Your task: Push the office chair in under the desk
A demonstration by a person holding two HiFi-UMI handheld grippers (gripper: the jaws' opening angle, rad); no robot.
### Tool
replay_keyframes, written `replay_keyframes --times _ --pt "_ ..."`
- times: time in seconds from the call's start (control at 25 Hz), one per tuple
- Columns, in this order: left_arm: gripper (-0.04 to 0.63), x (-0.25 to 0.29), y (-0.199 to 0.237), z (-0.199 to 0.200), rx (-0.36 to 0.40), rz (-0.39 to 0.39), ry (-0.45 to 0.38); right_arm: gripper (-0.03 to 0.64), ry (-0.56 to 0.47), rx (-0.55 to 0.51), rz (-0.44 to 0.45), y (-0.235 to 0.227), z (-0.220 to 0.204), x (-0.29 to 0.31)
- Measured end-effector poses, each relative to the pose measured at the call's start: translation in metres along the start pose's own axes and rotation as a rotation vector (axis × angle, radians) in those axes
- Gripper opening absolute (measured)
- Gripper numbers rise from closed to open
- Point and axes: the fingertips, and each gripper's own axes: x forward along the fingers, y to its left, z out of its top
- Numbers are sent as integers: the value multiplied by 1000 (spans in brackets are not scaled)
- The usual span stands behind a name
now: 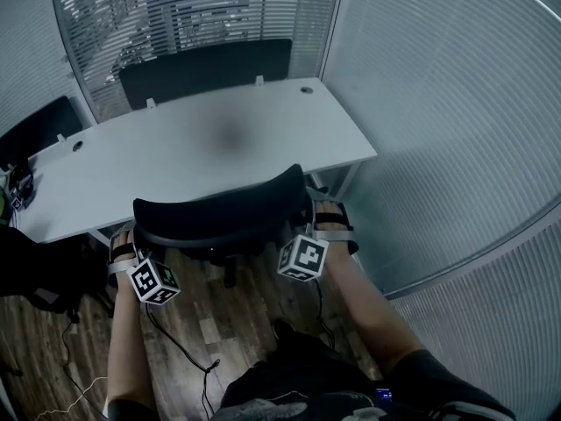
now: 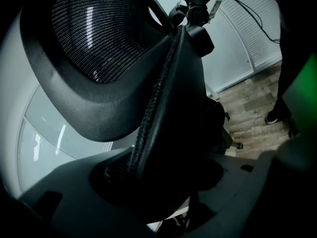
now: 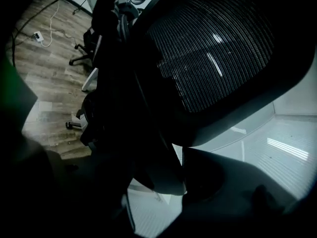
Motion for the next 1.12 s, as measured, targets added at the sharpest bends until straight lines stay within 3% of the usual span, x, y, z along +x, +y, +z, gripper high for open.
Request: replay_keyframes --times 0.12,0.32,0.44,0.72,0.88,1.12 --pt "289 -7 2 3 -34 31 -10 270 -26 27 -25 0 1 -10" --pt "291 -40 8 15 -57 155 -75 270 -22 97 -32 2 -2 -36" --pt "290 -57 2 15 -104 149 -90 270 -24 154 -43 3 -2 -55" --pt "290 -109 -8 20 -314 140 -153 270 -60 324 -58 11 1 -113" --pt "283 -137 -26 30 -377 67 -200 268 -69 425 -45 20 3 -147" --pt "87 -181 -46 39 -501 6 -269 253 -114 641 40 41 10 -196"
